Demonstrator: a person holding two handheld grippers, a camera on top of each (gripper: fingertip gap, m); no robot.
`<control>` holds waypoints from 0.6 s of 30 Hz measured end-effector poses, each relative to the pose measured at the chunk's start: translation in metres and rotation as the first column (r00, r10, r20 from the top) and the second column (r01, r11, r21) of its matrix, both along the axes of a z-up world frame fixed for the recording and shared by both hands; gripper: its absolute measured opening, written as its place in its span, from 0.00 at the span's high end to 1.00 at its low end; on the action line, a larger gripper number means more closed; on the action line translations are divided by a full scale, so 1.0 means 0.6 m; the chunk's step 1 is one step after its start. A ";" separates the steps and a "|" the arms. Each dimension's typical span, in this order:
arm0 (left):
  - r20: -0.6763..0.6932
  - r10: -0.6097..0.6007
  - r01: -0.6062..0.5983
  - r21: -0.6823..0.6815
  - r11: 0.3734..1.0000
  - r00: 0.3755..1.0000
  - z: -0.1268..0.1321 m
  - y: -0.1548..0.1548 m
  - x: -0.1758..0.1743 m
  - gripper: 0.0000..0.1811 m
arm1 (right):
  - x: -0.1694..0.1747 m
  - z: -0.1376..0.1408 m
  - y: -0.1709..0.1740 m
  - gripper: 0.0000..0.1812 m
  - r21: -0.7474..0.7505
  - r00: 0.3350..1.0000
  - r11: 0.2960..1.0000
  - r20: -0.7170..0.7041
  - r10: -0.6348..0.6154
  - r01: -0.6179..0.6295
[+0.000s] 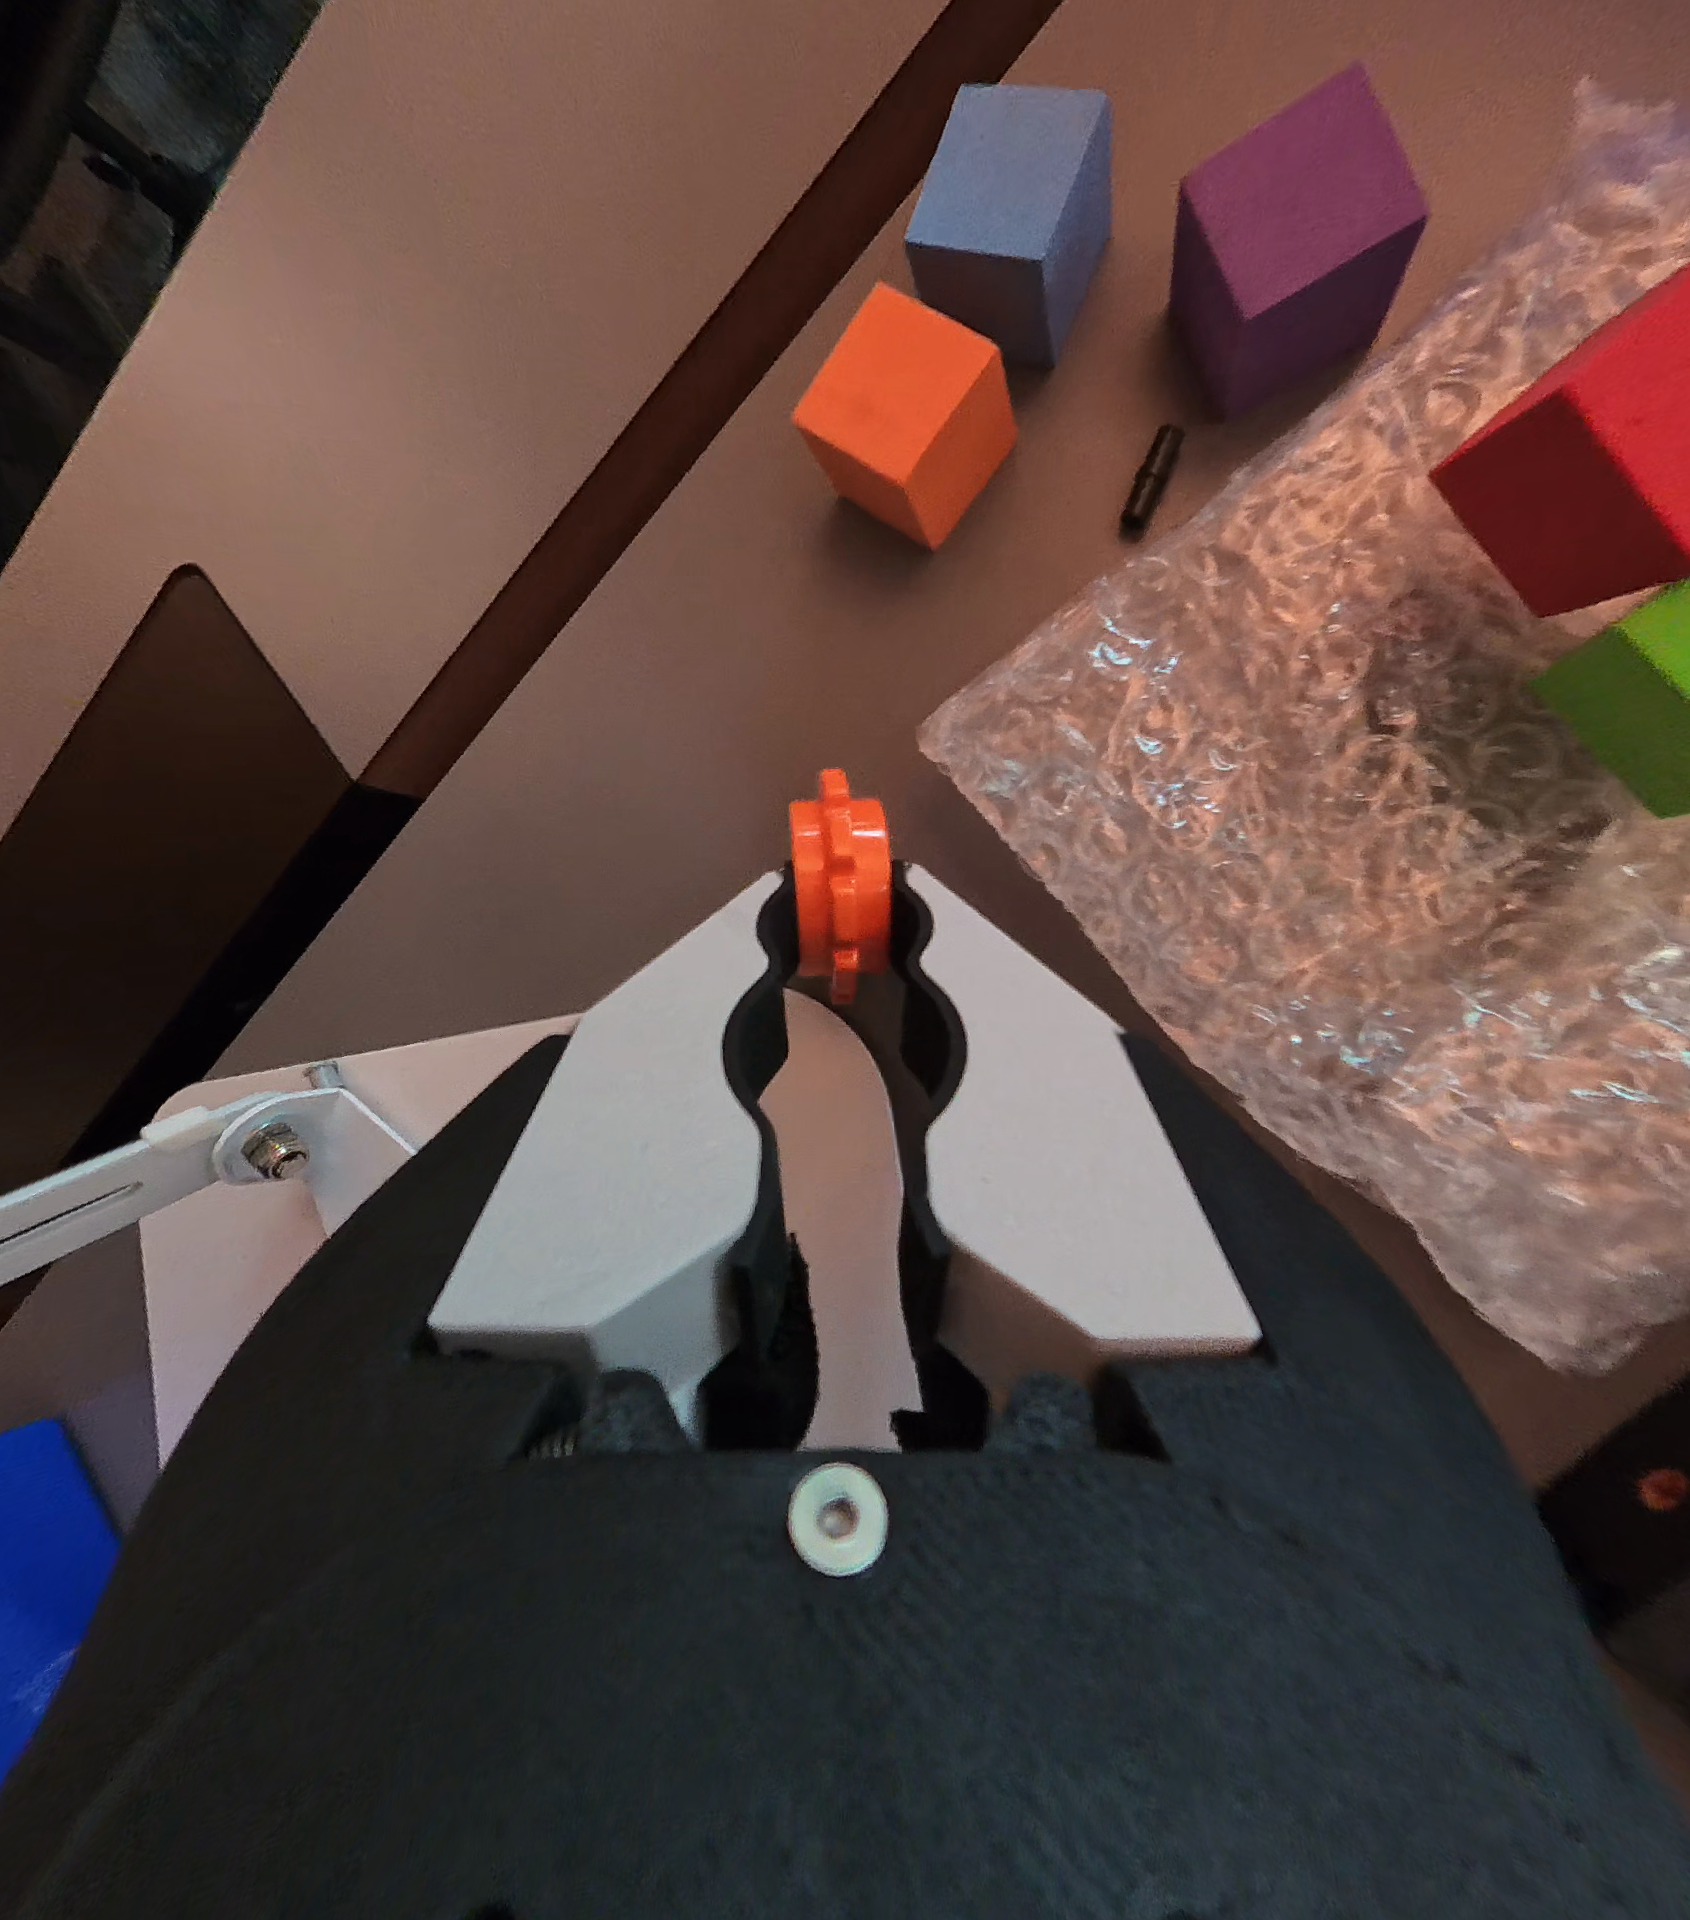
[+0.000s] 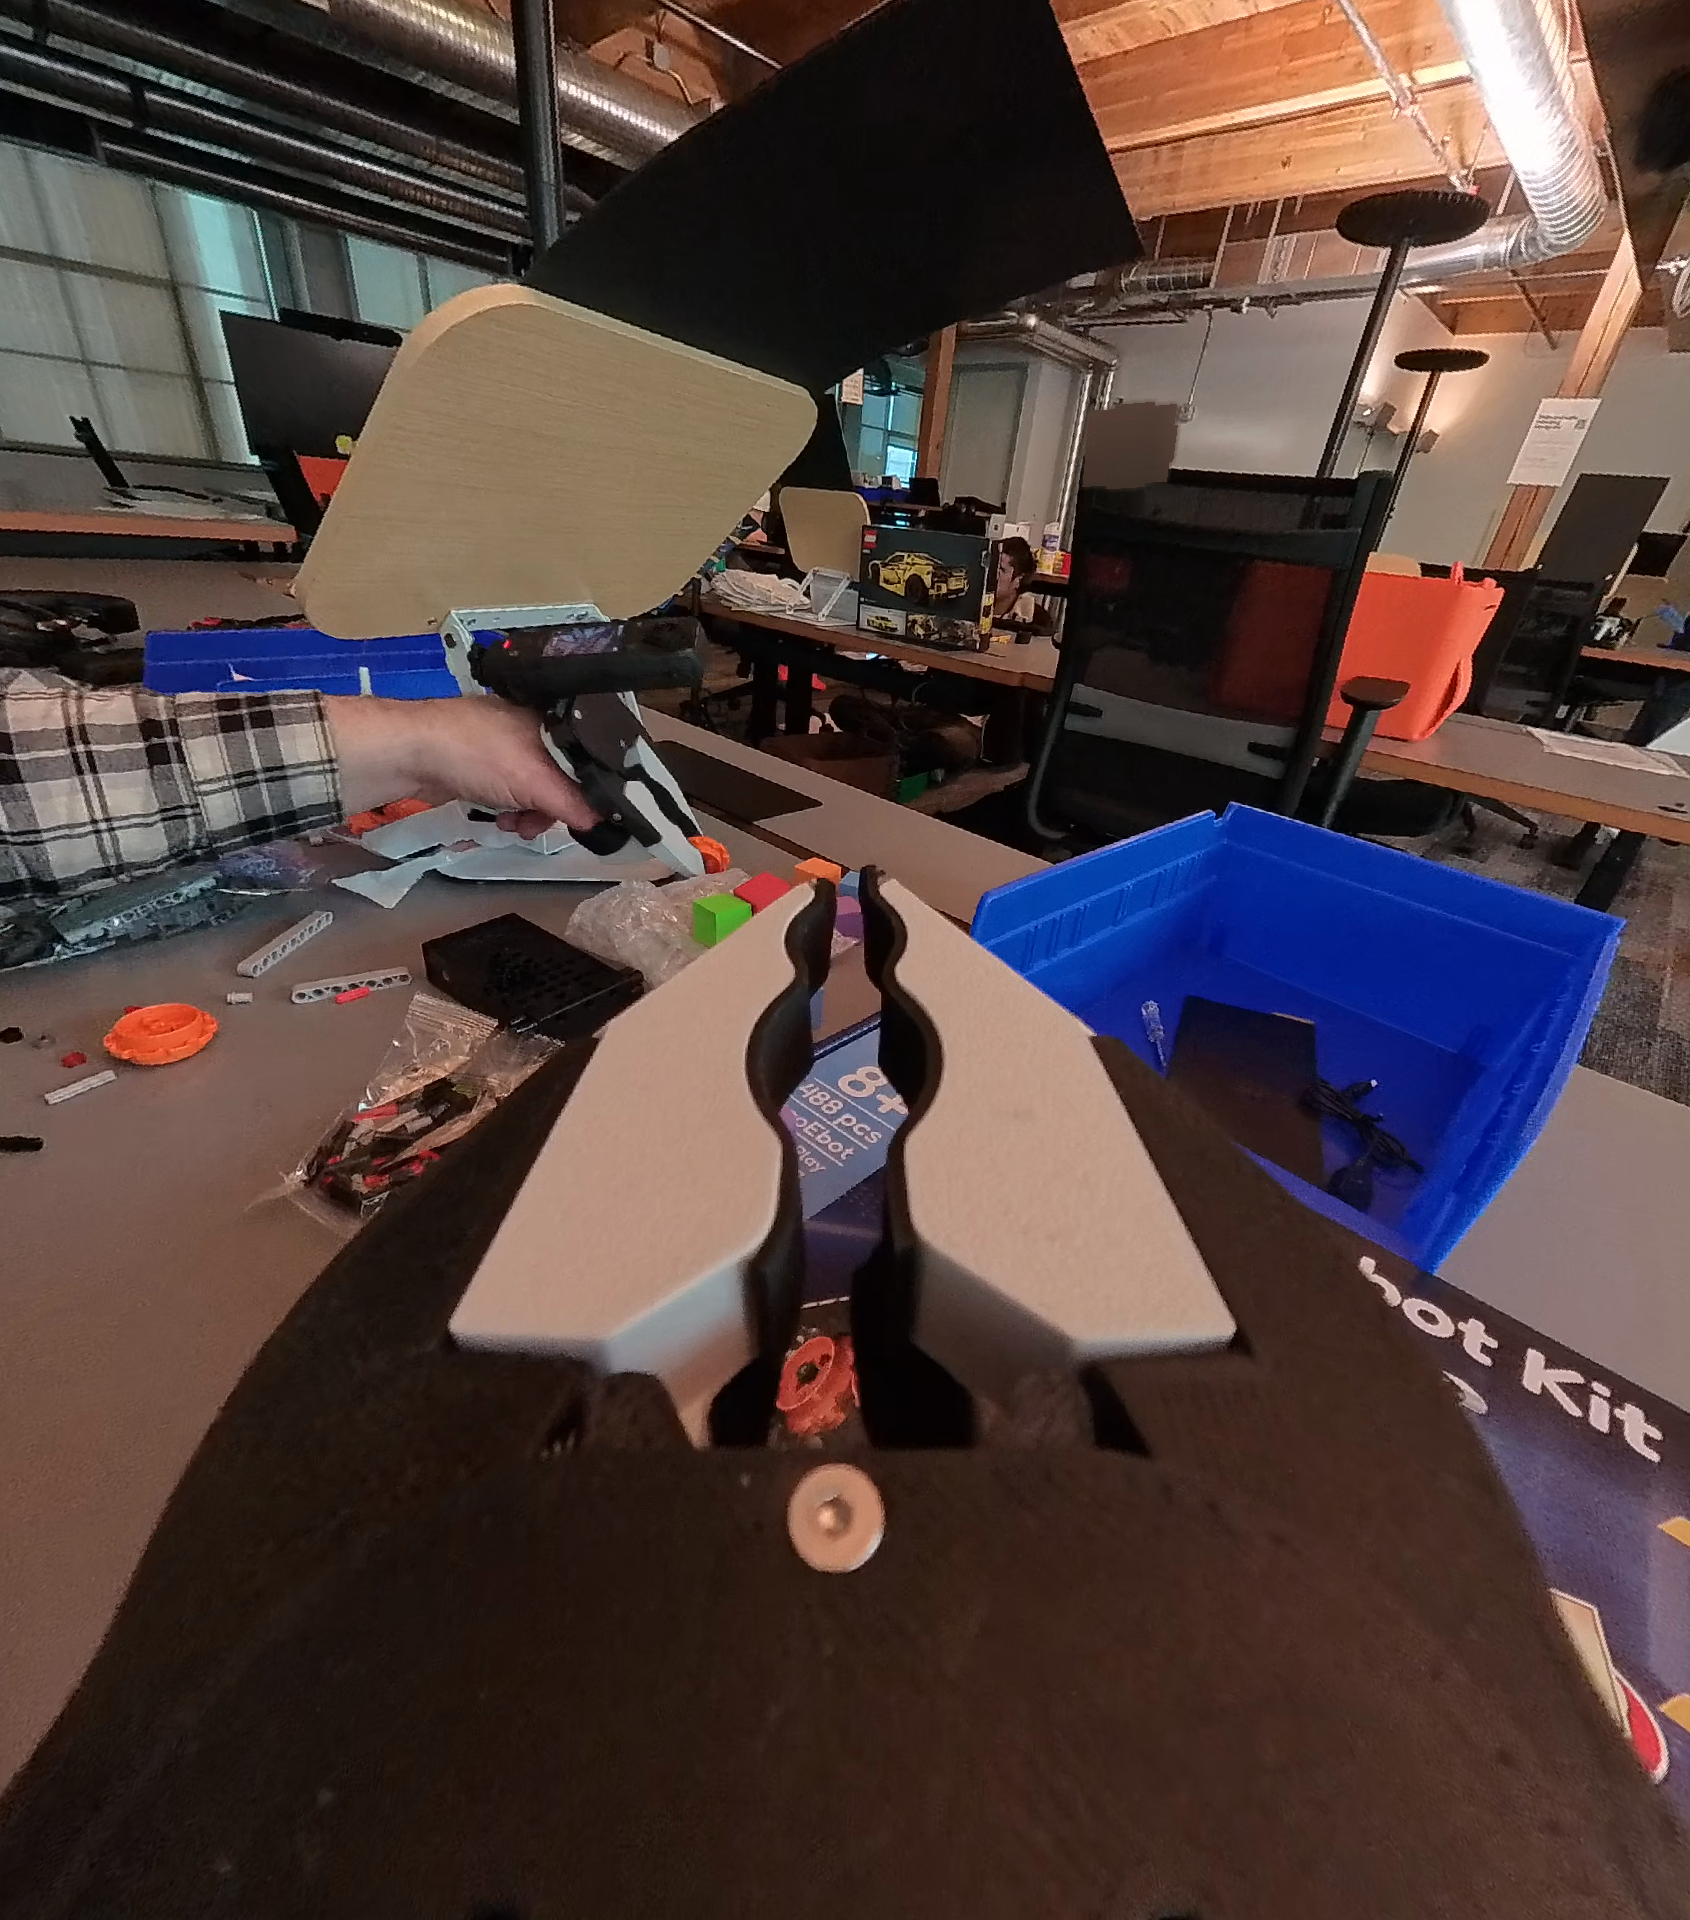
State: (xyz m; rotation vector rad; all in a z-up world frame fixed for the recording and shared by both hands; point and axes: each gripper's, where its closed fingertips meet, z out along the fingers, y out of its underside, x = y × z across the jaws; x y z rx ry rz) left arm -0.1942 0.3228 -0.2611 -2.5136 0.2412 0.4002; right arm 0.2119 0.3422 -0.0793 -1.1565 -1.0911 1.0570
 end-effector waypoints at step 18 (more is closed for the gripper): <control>-0.238 -0.656 0.680 0.028 0.732 0.716 0.143 0.091 0.492 0.92 | 0.008 -0.004 0.016 0.98 -0.018 1.000 0.999 0.000 -0.028 0.028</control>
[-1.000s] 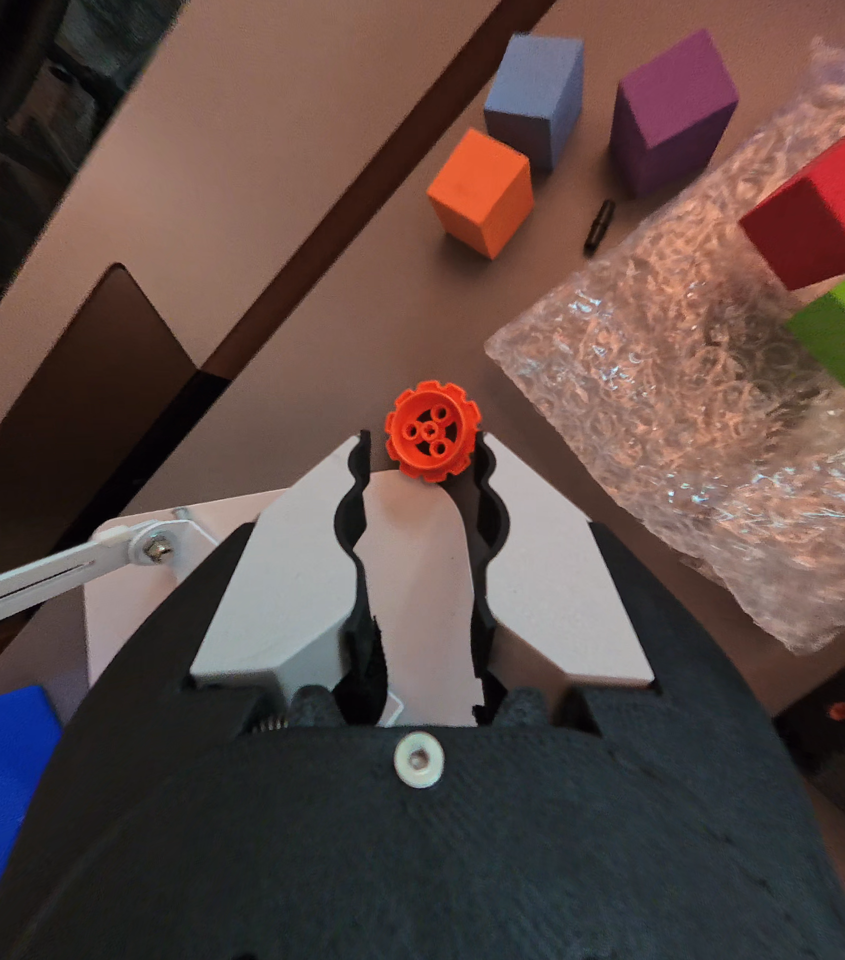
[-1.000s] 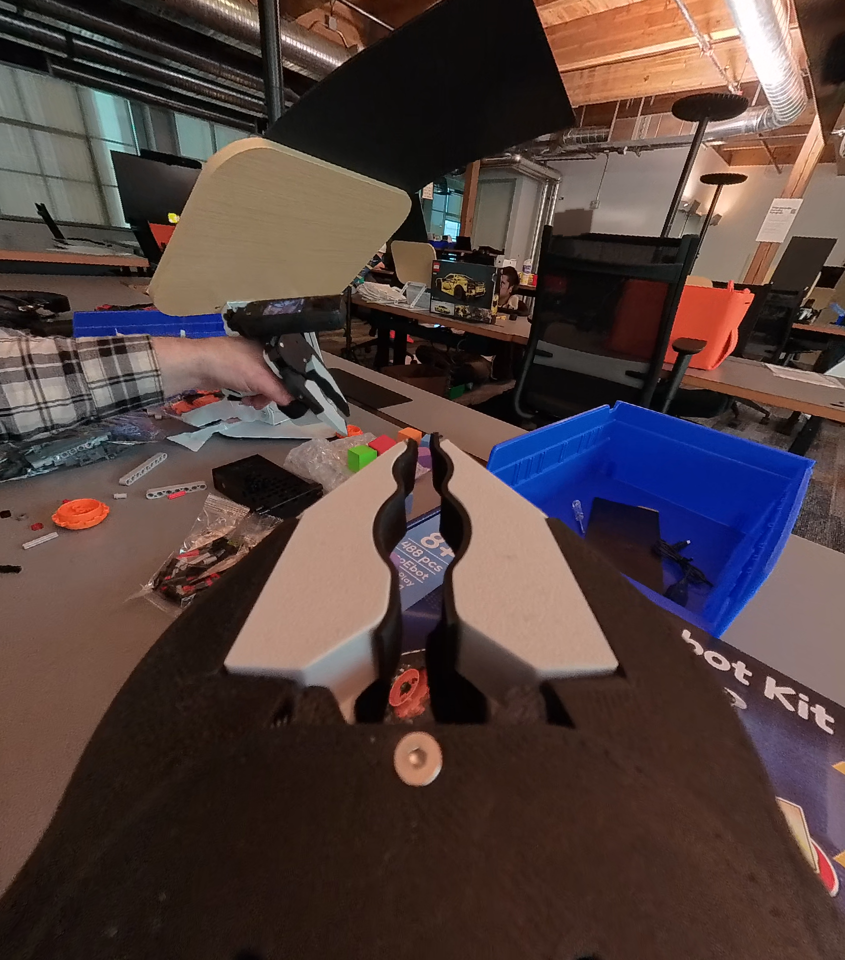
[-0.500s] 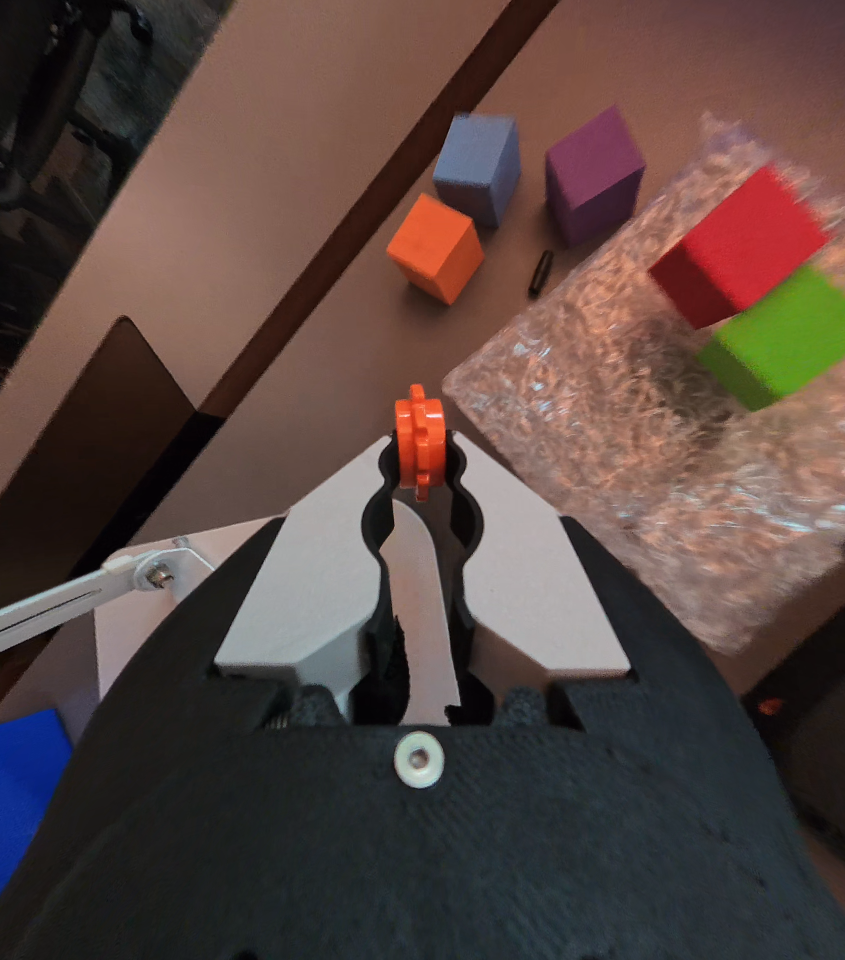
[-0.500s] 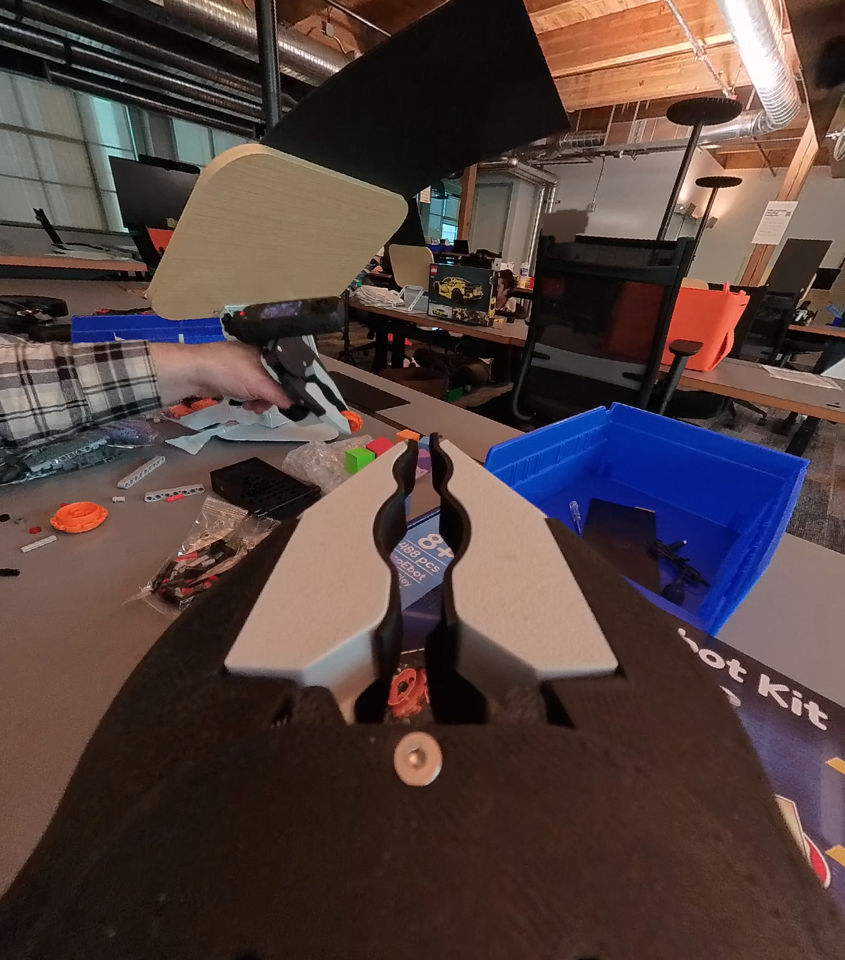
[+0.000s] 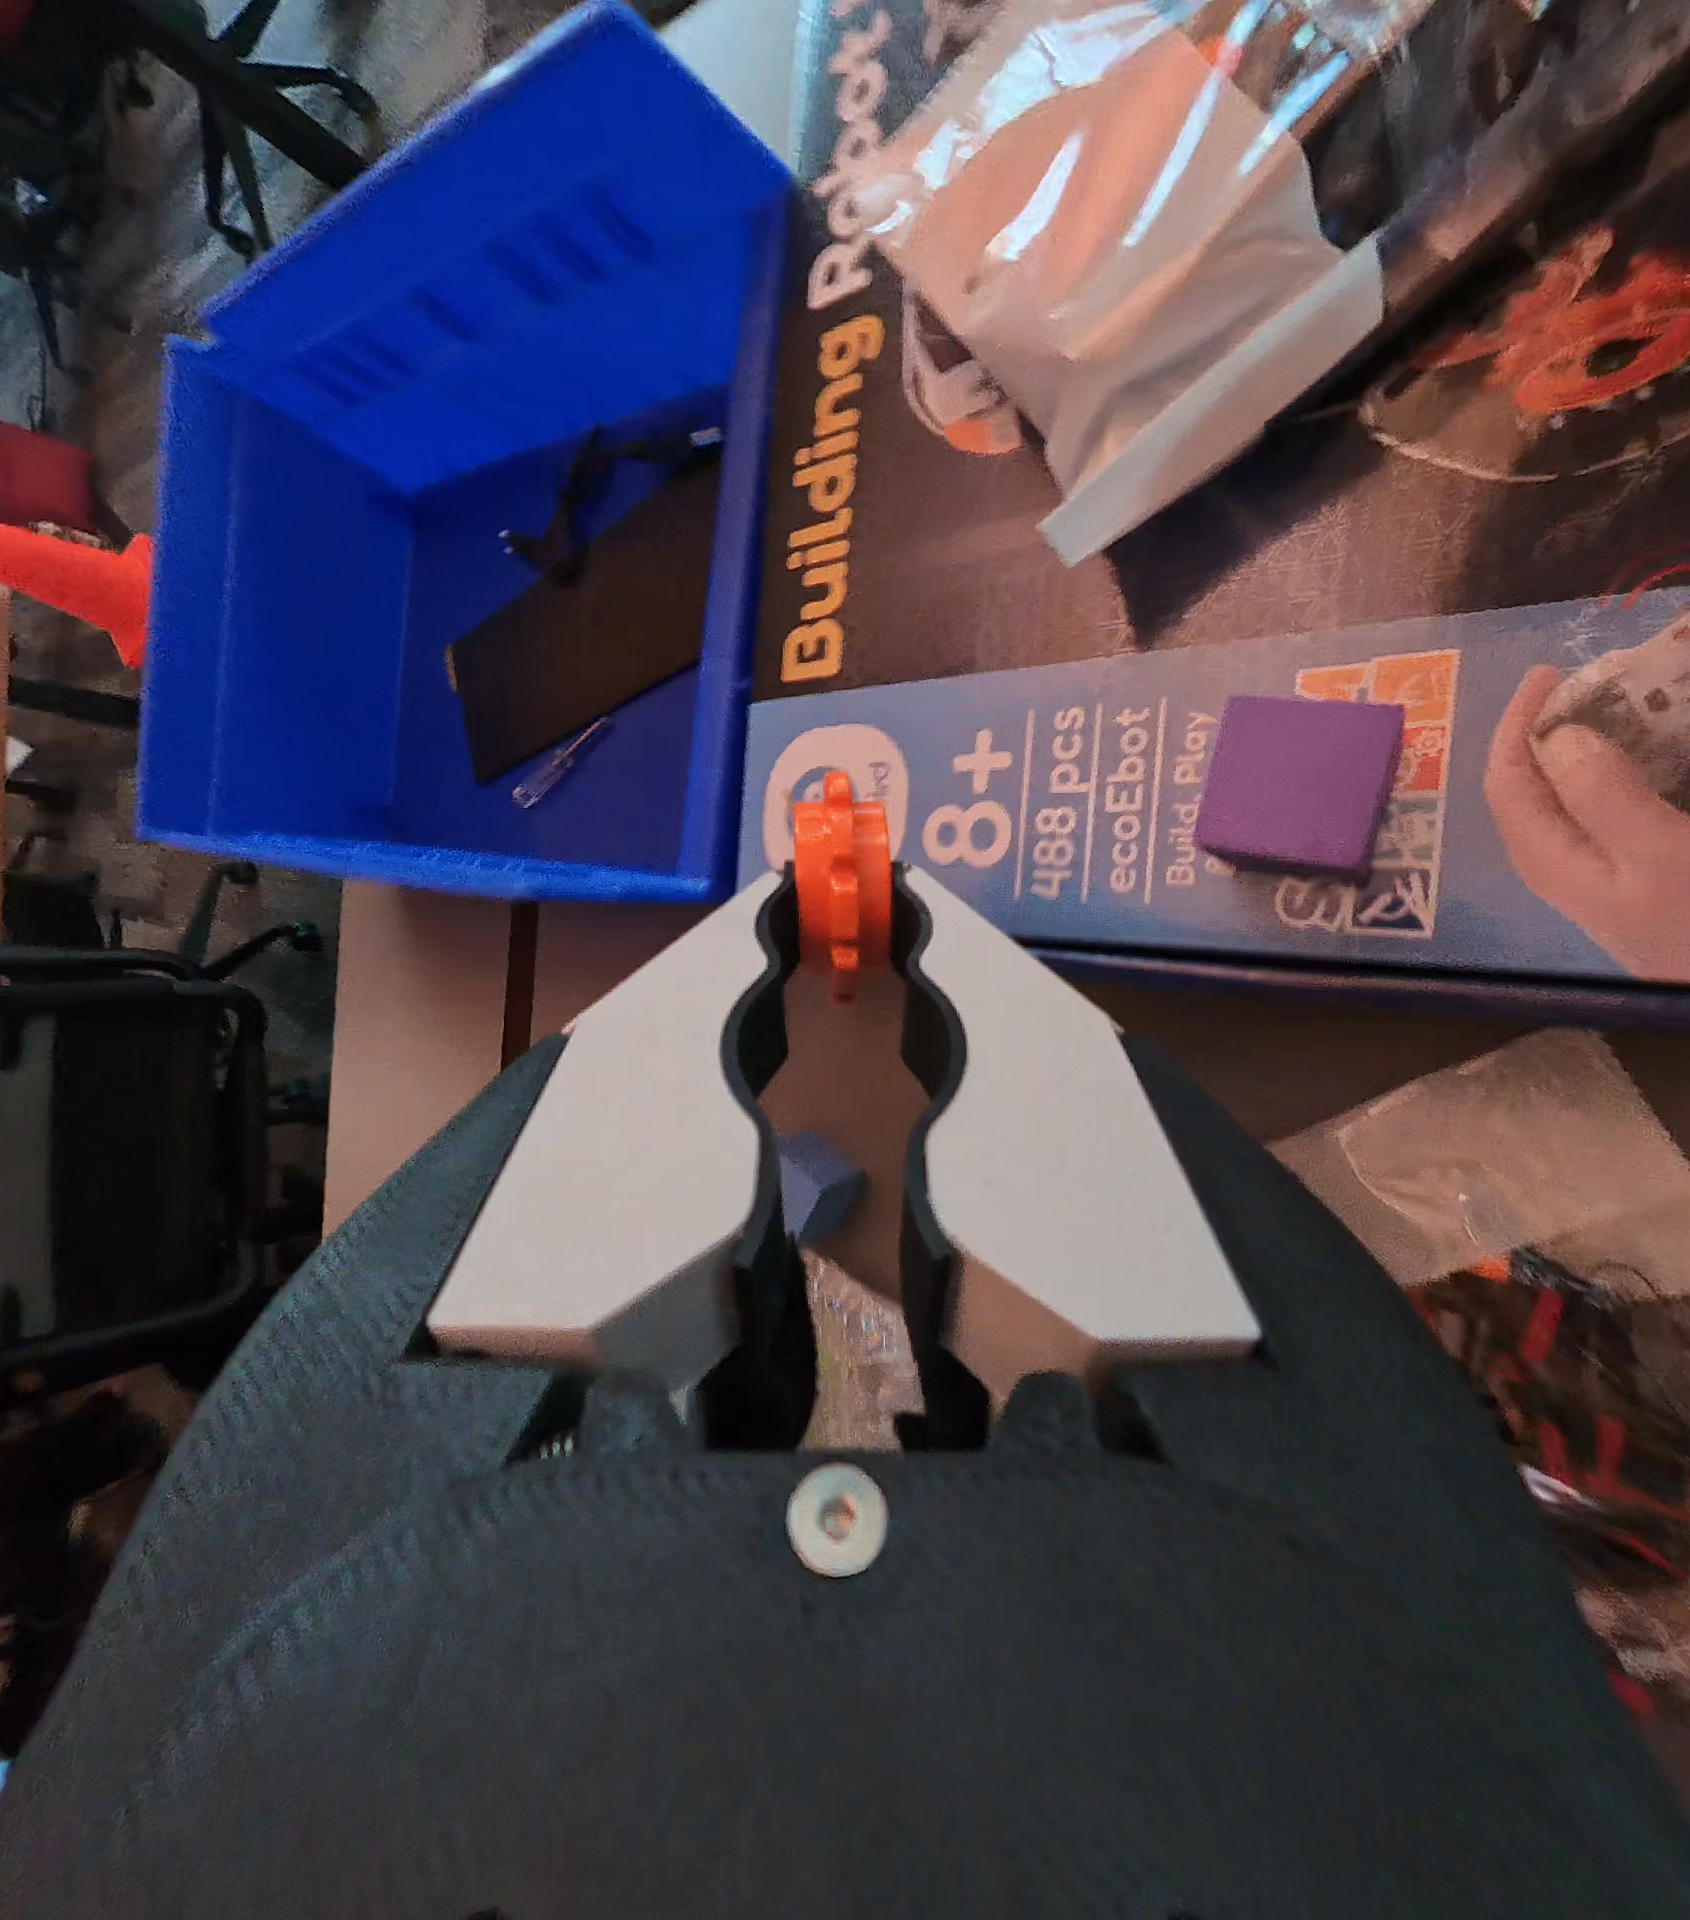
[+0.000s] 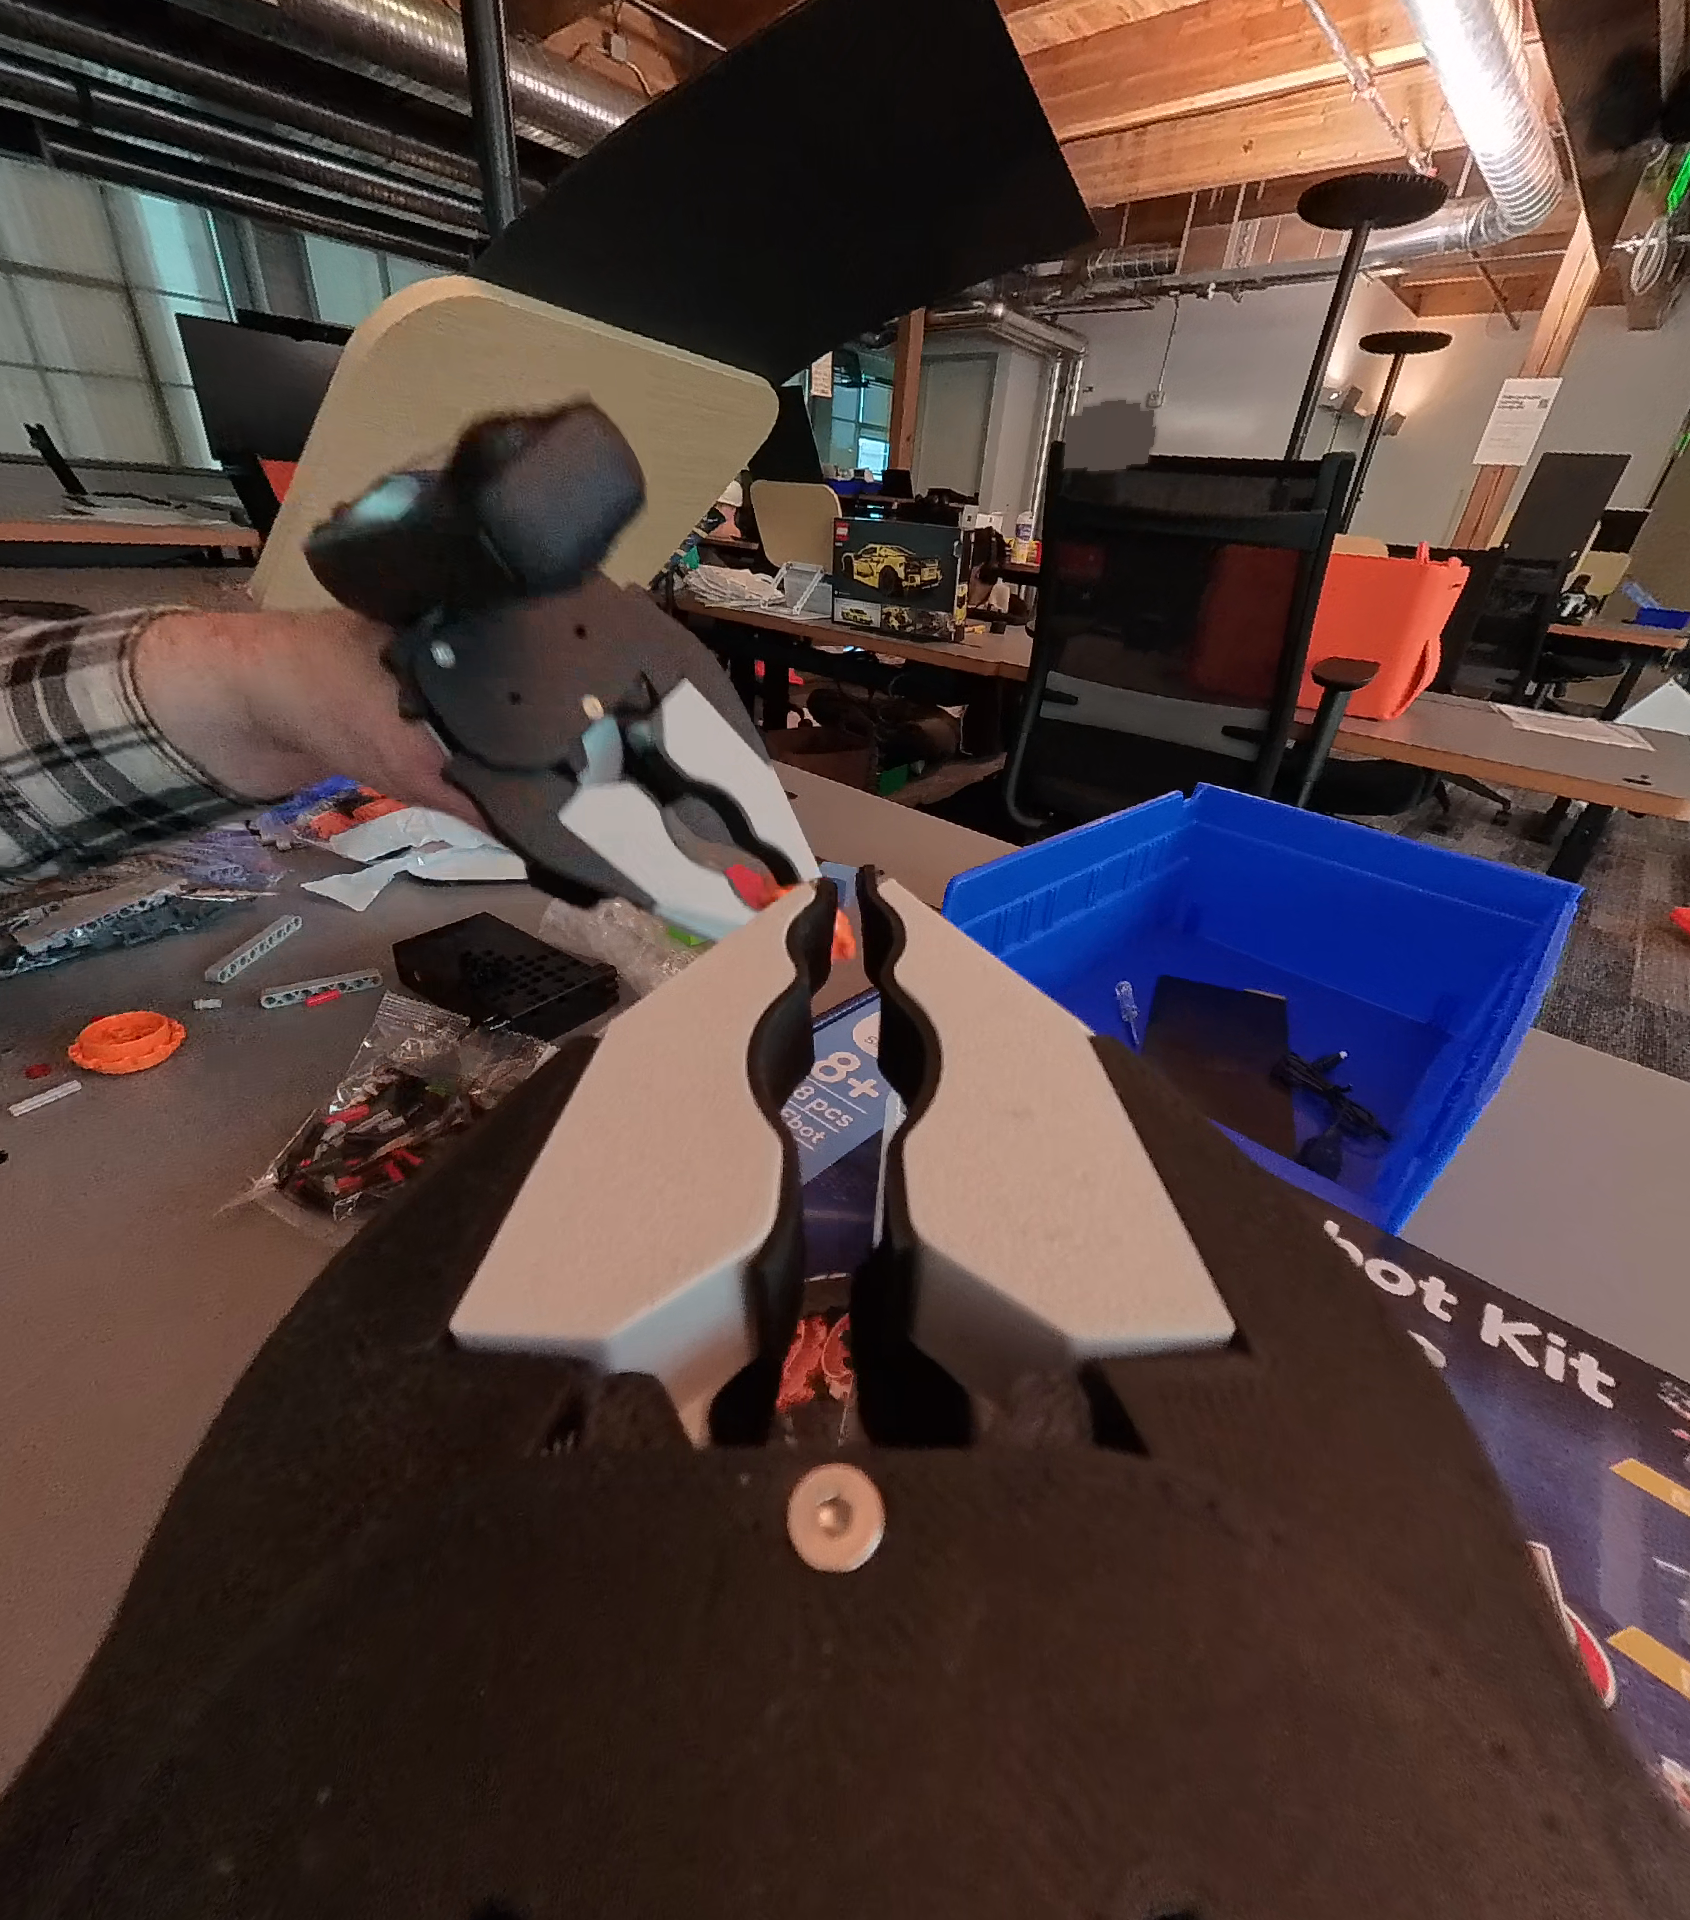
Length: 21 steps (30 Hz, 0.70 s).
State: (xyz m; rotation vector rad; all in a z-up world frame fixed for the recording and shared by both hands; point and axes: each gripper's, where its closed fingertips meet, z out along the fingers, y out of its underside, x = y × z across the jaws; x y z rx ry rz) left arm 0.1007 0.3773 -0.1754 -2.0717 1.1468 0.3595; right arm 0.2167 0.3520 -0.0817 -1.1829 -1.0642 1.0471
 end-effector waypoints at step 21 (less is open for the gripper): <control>0.132 -0.032 0.045 -0.098 0.994 0.991 -0.029 -0.034 -0.005 0.84 | 0.010 0.013 -0.003 0.99 -0.006 0.999 1.000 -0.039 0.010 -0.010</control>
